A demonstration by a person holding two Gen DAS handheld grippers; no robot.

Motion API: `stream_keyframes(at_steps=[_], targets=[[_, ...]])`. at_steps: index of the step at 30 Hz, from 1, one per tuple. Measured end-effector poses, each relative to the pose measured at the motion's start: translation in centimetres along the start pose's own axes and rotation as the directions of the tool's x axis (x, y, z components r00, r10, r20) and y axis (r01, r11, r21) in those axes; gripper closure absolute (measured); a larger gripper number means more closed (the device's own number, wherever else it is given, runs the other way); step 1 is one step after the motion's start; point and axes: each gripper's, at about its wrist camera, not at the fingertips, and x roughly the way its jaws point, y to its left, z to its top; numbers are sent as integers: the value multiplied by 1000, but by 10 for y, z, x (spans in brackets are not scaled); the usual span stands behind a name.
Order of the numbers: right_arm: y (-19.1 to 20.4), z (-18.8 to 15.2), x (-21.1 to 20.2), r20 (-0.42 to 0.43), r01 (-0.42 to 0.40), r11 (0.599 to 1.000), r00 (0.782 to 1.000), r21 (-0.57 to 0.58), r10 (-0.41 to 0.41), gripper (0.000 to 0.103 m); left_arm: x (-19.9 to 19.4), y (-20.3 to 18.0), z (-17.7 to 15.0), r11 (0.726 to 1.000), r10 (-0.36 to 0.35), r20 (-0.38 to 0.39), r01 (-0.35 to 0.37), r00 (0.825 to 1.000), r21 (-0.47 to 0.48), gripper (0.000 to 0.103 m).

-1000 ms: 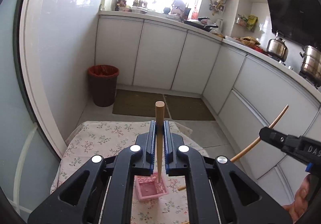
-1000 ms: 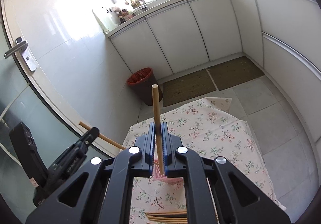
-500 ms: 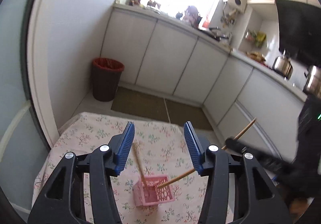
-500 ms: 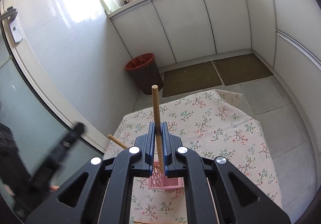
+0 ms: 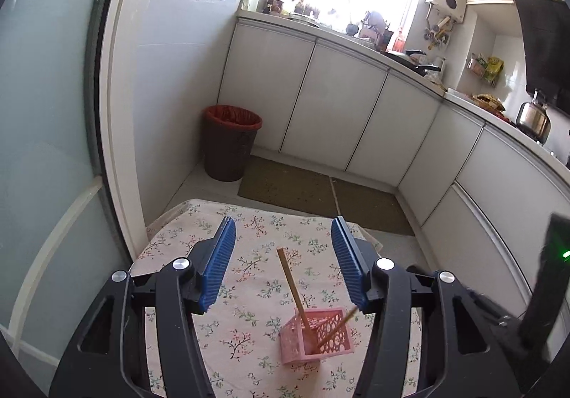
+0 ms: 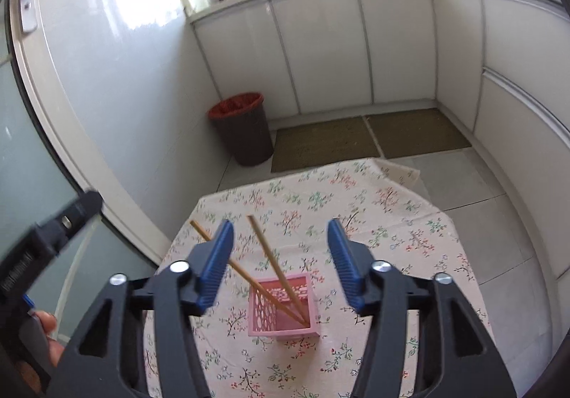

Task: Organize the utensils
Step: 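Lower both chopsticks into the pink mesh holder and open both grippers, then move both grippers back toward the loose chopsticks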

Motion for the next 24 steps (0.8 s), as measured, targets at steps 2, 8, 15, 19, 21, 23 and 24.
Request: stream_keyframes(at_steps=[2, 8, 15, 19, 21, 23, 24], targets=[[-4, 1, -14, 28, 24, 1000, 999, 6, -25, 41, -7, -3, -2, 1000, 23, 18, -23, 1000, 7, 41], [-32, -3, -53, 60, 91, 993, 994, 81, -96, 27, -36, -22, -5, 998, 37, 93, -41, 995, 44, 22], [-47, -7, -96, 124, 178, 976, 973, 122, -193, 10, -58, -45, -19, 996, 39, 112, -48, 993, 77, 9], [-51, -12, -118, 156, 234, 965, 955, 121, -252, 8, -73, -55, -25, 995, 32, 123, -44, 992, 90, 7], [-52, -16, -128, 160, 239, 963, 953, 123, -257, 8, -80, -57, -28, 995, 33, 124, -44, 992, 87, 7], [-53, -19, -137, 162, 237, 963, 953, 126, -256, 7, -86, -59, -33, 996, 24, 120, -35, 992, 86, 7], [-53, -21, -141, 167, 239, 963, 951, 128, -258, 7, -88, -60, -35, 996, 22, 116, -32, 993, 87, 7]])
